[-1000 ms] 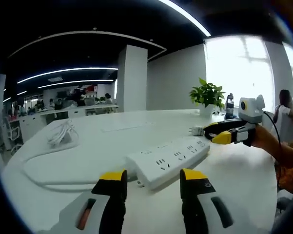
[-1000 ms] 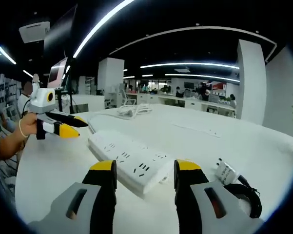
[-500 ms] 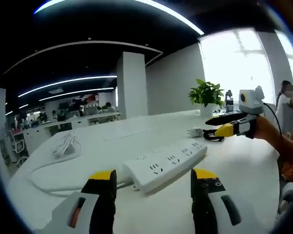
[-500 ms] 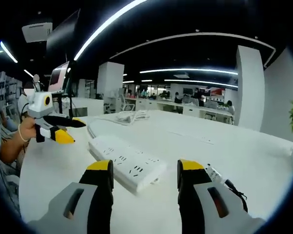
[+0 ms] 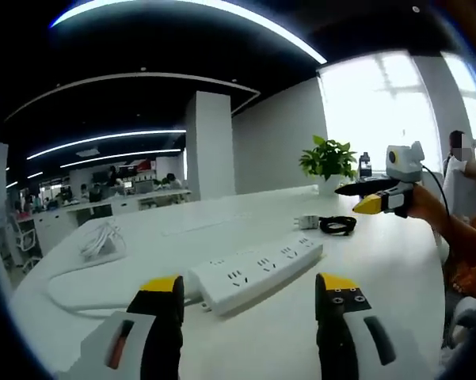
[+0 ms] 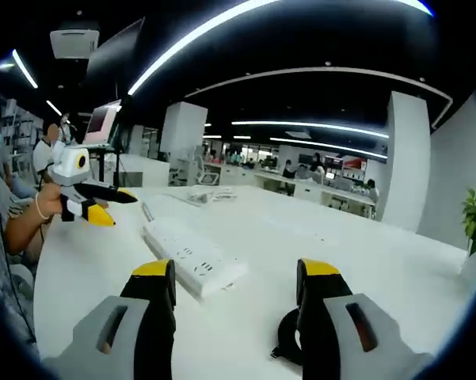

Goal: Straighten the power strip on the desk, plug the charger into it

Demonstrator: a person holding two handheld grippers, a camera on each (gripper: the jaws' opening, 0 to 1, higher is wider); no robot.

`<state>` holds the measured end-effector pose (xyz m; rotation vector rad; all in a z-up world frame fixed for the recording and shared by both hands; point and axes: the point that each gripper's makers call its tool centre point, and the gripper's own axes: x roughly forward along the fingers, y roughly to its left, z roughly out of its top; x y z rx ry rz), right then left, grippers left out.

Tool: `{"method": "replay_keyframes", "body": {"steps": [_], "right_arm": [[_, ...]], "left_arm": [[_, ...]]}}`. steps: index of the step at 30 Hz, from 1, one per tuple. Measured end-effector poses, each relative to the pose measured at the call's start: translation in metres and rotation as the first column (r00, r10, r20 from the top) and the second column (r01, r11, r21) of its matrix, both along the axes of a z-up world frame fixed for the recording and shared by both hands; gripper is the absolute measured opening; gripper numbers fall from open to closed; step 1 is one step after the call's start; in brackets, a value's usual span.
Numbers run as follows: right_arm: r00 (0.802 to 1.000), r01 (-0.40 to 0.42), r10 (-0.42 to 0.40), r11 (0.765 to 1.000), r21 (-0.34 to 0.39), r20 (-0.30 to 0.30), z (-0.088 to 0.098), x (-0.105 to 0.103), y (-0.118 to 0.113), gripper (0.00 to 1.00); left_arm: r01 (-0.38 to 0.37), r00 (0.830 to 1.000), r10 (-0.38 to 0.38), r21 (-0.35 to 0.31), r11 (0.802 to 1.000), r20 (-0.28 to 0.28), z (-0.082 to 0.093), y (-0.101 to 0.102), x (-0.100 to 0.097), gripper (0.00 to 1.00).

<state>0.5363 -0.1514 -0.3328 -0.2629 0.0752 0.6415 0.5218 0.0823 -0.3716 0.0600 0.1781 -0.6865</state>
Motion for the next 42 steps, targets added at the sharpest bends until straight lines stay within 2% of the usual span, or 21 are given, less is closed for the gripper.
{"method": "replay_keyframes", "body": {"steps": [3,11,13,18,20,25,27,30,34,42], "right_arm": [[1.000,-0.003,0.003,0.999,-0.035,0.014,0.000,-0.005,-0.009,0.66],[0.999,0.037,-0.036,0.997,-0.066,0.011,-0.001,-0.008,-0.034,0.71],[0.999,0.049,-0.048,0.997,-0.053,0.007,-0.001,-0.007,-0.040,0.72],[0.994,0.107,-0.107,0.993,0.040,-0.022,0.006,-0.001,-0.060,0.75],[0.986,0.162,-0.159,0.985,0.057,-0.057,0.004,0.003,-0.072,0.74],[0.964,0.259,-0.251,0.961,0.098,-0.082,0.001,0.019,-0.096,0.75],[0.951,0.295,-0.282,0.950,0.101,-0.123,-0.007,0.025,-0.105,0.75],[0.938,0.330,-0.313,0.938,0.104,-0.152,-0.015,0.034,-0.117,0.75],[0.926,0.354,-0.332,0.929,0.110,-0.178,-0.023,0.040,-0.126,0.74],[0.916,0.372,-0.351,0.925,0.081,-0.193,-0.031,0.043,-0.135,0.74]], "left_arm": [[0.003,1.000,-0.003,-0.002,1.000,0.003,0.001,0.001,-0.005,0.70],[0.006,1.000,-0.006,-0.019,1.000,0.012,0.007,0.003,-0.013,0.74],[0.005,1.000,-0.005,-0.023,1.000,0.019,0.009,0.003,-0.015,0.74],[0.008,1.000,-0.007,-0.048,0.999,0.011,0.009,0.003,-0.018,0.79],[-0.007,1.000,0.007,-0.066,0.998,0.004,0.008,0.005,-0.017,0.81],[-0.035,0.999,0.034,-0.063,0.997,-0.023,0.002,0.009,-0.013,0.94],[-0.041,0.999,0.040,-0.059,0.997,-0.026,0.001,0.011,-0.013,0.95],[-0.044,0.999,0.042,-0.068,0.997,-0.030,0.000,0.012,-0.013,0.96],[-0.047,0.998,0.044,-0.078,0.996,-0.035,0.001,0.014,-0.014,0.99],[-0.047,0.998,0.044,-0.087,0.995,-0.034,0.002,0.015,-0.015,0.99]]}}
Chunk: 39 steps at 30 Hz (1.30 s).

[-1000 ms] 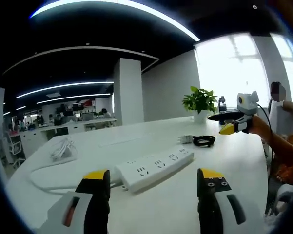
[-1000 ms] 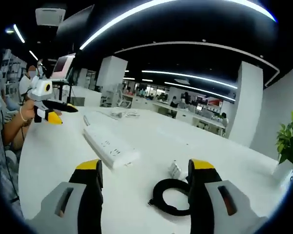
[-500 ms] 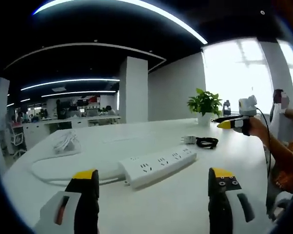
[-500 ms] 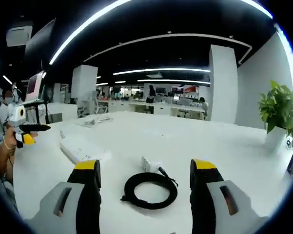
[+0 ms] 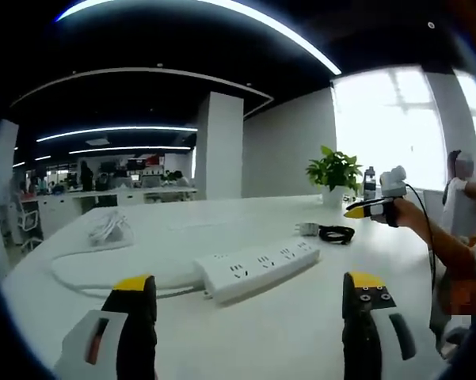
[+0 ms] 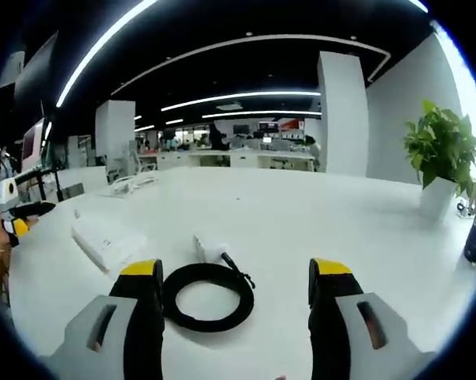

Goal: Straighten the power strip on the desk, plug the charger into it

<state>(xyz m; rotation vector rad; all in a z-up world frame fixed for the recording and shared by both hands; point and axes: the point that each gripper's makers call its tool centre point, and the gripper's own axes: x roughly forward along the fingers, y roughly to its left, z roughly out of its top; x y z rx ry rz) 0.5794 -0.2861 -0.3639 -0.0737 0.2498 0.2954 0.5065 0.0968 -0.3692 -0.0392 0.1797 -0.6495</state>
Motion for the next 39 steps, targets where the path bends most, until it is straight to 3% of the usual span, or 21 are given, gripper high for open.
{"method": "replay_keyframes", "body": {"steps": [7,21,39], "right_arm": [[1.000,0.016,-0.017,0.999,-0.036,-0.020,-0.004,0.004,-0.006,0.74],[0.992,0.022,-0.036,0.994,-0.112,-0.124,-0.022,0.015,-0.008,0.72],[0.960,0.010,-0.065,0.980,-0.200,-0.272,-0.045,0.017,-0.014,0.54]], "left_arm": [[0.006,1.000,-0.006,0.000,1.000,-0.001,0.000,-0.002,-0.001,0.99],[0.000,1.000,0.000,0.000,1.000,-0.006,-0.003,0.000,-0.003,0.96],[0.000,1.000,0.000,-0.011,1.000,0.003,0.001,0.001,-0.007,0.95]]}}
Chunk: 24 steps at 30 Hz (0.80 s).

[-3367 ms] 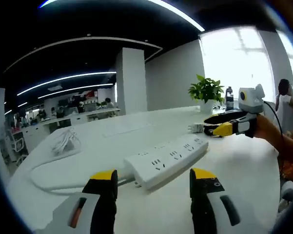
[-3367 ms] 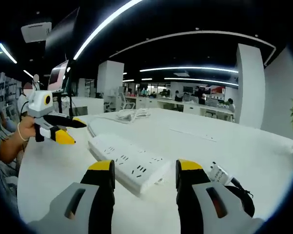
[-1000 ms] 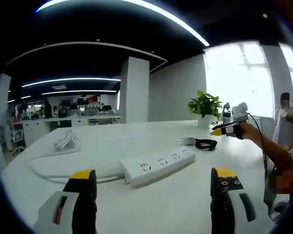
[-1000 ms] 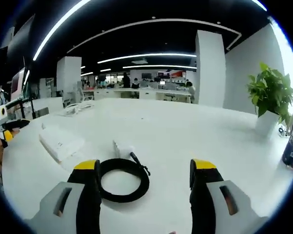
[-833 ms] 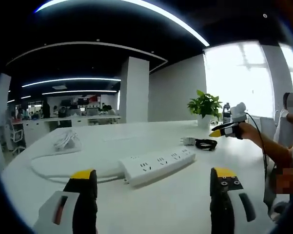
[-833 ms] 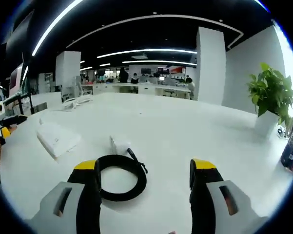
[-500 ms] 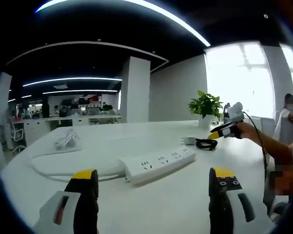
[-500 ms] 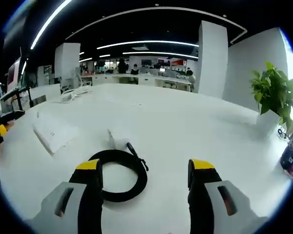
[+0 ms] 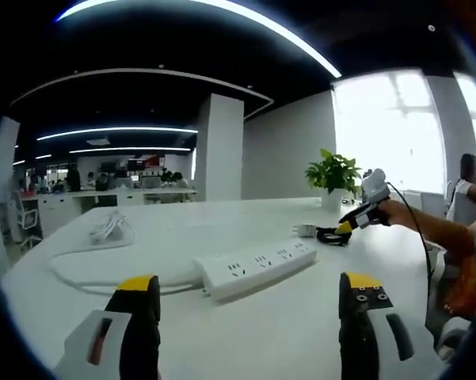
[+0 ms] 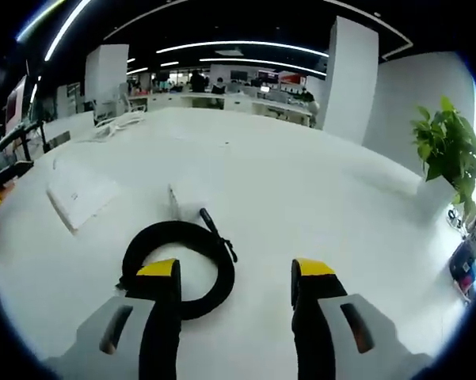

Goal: Straighten the power strip on the desk, plug the charger into it

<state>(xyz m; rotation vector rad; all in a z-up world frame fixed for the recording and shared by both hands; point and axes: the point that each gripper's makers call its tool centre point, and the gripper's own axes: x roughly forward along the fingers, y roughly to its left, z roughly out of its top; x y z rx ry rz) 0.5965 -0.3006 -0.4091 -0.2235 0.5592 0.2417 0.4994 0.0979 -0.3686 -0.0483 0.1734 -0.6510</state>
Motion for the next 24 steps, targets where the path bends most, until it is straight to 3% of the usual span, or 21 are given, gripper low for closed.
{"method": "replay_keyframes", "body": {"steps": [8,13,24], "right_arm": [[0.999,-0.010,0.010,1.000,-0.013,-0.049,-0.005,-0.001,-0.003,0.49],[0.996,-0.020,0.022,1.000,0.024,-0.087,-0.009,-0.002,0.001,0.42],[0.987,-0.036,0.040,0.999,0.029,-0.152,-0.014,-0.004,0.008,0.31]], "left_arm": [[-0.002,1.000,0.002,-0.002,1.000,-0.001,-0.001,0.000,0.000,0.95],[-0.001,1.000,0.001,0.002,1.000,-0.011,-0.005,0.000,0.001,0.94],[-0.007,1.000,0.007,-0.003,1.000,-0.007,-0.004,0.002,0.001,0.94]]}}
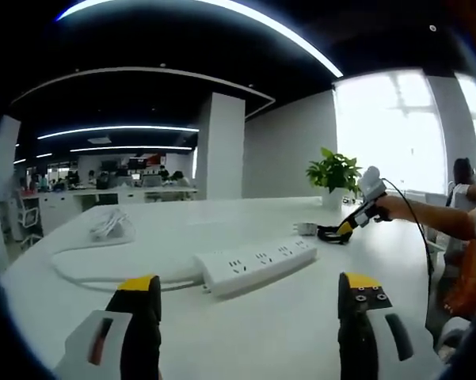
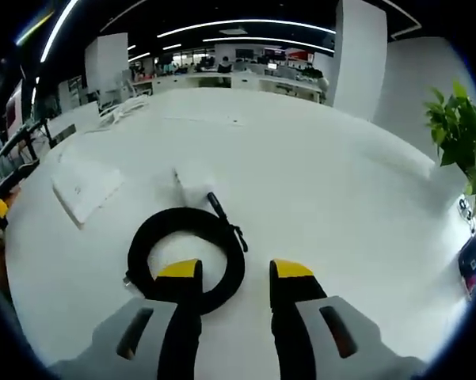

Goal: Straighten the power strip on the desk, plug the charger into it

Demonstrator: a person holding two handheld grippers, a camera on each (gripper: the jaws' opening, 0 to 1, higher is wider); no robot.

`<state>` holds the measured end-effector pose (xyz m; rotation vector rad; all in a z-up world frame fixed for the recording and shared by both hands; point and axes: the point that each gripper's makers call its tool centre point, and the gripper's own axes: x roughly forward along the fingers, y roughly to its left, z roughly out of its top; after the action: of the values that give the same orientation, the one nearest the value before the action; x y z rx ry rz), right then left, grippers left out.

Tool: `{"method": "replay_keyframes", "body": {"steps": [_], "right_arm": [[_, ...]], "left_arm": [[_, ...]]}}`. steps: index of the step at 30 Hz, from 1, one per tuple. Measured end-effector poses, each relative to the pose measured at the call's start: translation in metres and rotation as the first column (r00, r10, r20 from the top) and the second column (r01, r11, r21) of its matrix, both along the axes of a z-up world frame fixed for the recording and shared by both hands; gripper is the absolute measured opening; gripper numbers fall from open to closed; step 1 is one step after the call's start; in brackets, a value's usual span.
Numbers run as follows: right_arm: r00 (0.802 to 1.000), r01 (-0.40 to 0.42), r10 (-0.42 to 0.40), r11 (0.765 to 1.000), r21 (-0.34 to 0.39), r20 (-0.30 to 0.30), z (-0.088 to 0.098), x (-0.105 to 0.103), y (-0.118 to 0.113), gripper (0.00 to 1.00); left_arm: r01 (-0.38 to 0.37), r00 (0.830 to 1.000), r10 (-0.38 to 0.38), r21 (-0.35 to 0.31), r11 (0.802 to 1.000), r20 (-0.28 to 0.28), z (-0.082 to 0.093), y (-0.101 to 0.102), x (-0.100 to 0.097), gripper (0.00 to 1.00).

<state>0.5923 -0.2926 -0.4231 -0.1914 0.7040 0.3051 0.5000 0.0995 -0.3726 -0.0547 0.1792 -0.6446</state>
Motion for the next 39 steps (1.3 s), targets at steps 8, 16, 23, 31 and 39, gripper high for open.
{"method": "replay_keyframes", "body": {"steps": [8,16,23,31,39], "right_arm": [[0.999,-0.029,0.028,0.999,-0.027,-0.041,-0.003,-0.002,0.007,0.23],[0.997,-0.048,0.045,0.997,-0.055,-0.064,-0.004,-0.002,0.009,0.18],[0.995,-0.094,0.088,0.986,-0.136,-0.050,-0.003,-0.001,0.009,0.08],[0.996,-0.090,0.087,0.985,-0.149,-0.023,-0.001,-0.004,0.012,0.06],[0.986,-0.104,0.138,0.948,-0.299,0.095,0.033,-0.002,0.021,0.05]], "left_arm": [[0.004,1.000,-0.004,0.007,1.000,-0.002,-0.001,-0.001,-0.002,0.94],[0.004,1.000,-0.004,0.009,1.000,0.000,-0.001,-0.001,-0.003,0.94],[0.007,1.000,-0.007,0.009,1.000,0.002,0.001,-0.002,-0.004,0.94],[0.006,1.000,-0.006,0.015,1.000,0.001,0.000,-0.002,-0.004,0.94],[0.012,1.000,-0.012,0.017,1.000,0.004,0.002,-0.005,-0.004,0.94]]}}
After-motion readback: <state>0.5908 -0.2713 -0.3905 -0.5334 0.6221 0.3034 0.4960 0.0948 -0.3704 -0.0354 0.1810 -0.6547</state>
